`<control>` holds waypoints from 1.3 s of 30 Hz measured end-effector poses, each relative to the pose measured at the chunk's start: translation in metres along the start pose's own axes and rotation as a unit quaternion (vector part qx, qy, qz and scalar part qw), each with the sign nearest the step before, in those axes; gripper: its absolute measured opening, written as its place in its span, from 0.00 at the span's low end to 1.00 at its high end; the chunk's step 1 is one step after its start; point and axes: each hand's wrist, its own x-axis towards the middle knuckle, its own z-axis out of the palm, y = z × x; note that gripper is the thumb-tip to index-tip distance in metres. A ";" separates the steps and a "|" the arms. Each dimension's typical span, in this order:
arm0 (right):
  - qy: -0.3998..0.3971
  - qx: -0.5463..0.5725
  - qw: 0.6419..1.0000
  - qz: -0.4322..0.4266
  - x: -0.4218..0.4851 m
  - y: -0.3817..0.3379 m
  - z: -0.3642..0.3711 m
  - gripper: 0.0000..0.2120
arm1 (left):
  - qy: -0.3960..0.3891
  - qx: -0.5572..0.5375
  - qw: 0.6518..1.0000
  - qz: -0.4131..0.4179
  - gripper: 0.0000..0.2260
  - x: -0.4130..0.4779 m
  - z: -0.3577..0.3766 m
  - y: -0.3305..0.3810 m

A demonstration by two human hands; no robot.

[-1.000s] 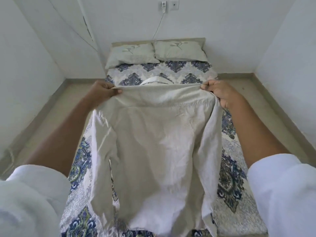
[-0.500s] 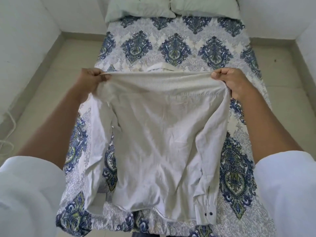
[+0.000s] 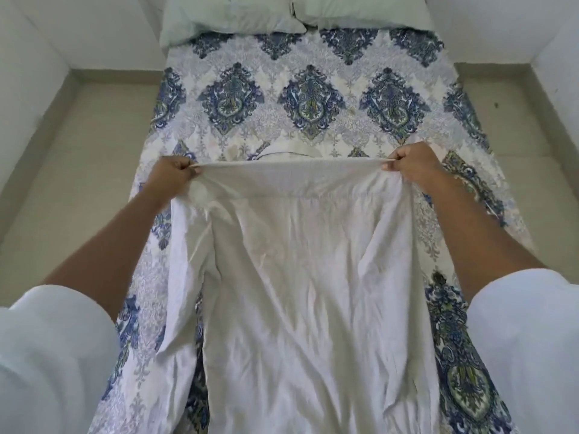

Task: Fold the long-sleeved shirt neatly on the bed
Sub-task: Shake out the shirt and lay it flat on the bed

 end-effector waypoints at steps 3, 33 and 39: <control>0.045 -0.015 0.999 -0.013 0.043 0.003 0.021 0.08 | 0.028 0.049 0.998 -0.004 0.07 0.041 0.021 -0.007; 0.059 -0.126 0.973 -0.187 0.049 0.094 0.280 0.26 | -0.038 0.200 0.969 0.141 0.30 0.021 0.275 -0.085; 0.051 -0.246 0.953 -0.169 0.075 0.170 0.247 0.28 | -0.015 0.359 0.926 0.114 0.34 0.061 0.249 -0.166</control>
